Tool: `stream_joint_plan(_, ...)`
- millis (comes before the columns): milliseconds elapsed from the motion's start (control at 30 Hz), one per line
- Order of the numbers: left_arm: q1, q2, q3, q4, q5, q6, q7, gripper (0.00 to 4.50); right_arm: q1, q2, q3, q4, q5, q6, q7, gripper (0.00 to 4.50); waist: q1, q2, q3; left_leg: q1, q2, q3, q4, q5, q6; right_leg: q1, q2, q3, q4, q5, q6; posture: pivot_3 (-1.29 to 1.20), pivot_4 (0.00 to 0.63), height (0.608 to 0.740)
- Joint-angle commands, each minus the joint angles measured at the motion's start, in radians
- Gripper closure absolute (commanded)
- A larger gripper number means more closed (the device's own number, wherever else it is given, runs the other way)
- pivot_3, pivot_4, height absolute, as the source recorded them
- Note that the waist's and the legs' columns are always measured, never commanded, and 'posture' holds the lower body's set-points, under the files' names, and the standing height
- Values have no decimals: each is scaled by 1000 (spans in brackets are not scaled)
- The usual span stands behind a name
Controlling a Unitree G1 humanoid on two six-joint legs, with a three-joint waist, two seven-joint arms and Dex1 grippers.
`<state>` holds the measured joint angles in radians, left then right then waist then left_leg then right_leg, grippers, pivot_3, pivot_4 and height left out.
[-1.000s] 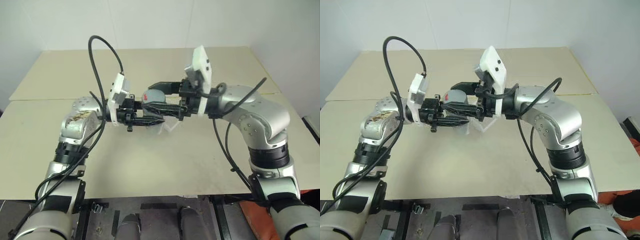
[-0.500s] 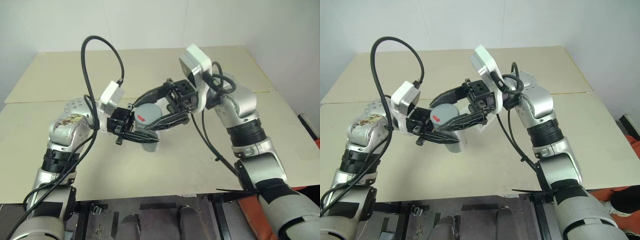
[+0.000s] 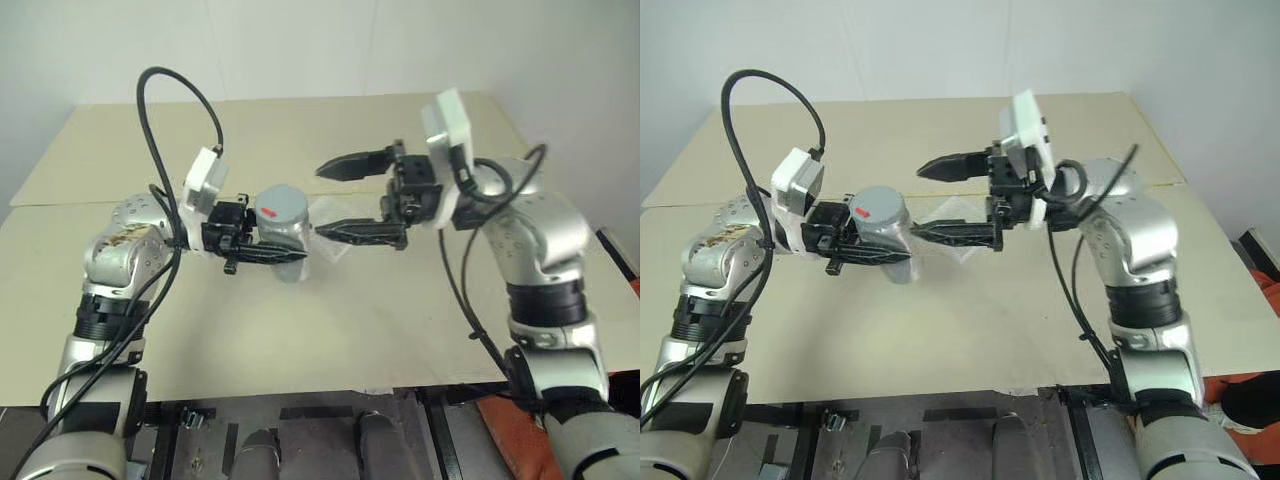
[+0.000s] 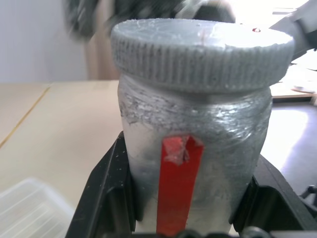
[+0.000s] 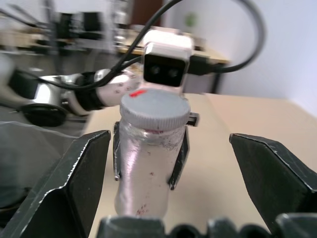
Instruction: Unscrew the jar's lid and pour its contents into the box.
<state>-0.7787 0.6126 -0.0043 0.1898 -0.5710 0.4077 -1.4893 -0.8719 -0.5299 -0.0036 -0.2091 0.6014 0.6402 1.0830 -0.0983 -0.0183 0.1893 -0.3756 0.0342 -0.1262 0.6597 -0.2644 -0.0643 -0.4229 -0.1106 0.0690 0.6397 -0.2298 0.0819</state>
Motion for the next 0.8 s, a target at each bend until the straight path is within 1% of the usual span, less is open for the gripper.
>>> stream_joint_plan(33,-44,-29,2,61,52,-68,52,2565,28,-13,-35,-141,16,101,-160,27,2,0,0,0,0,0,0,0,0,0,0,0,0,0,0,0,150,740)
stream_joint_plan(133,-64,-64,-19,109,96,-111,73,2565,35,-10,-32,-193,11,160,-262,27,4,0,0,0,0,0,0,0,0,0,0,0,0,0,0,0,150,740)
stream_joint_plan(300,-106,-113,-29,158,113,-134,75,2565,7,3,-16,-250,33,212,-348,27,3,0,0,-1,0,0,0,0,0,0,0,0,-1,0,0,0,150,740)
stream_joint_plan(433,-104,-117,-34,145,109,-129,61,2565,-15,70,30,-289,39,244,-424,27,-2,0,0,0,0,0,0,0,0,0,0,0,0,0,0,0,150,740)
stream_joint_plan(667,-94,-122,-40,109,108,-121,63,2565,-74,151,120,-187,-34,208,-473,27,2,0,0,-1,0,-1,0,0,0,0,0,0,0,0,0,0,150,740)
stream_joint_plan(800,-89,-121,-36,87,103,-114,72,2565,-91,173,143,-131,-71,190,-479,27,1,0,0,-1,0,-1,0,0,0,0,0,0,0,0,0,0,150,740)
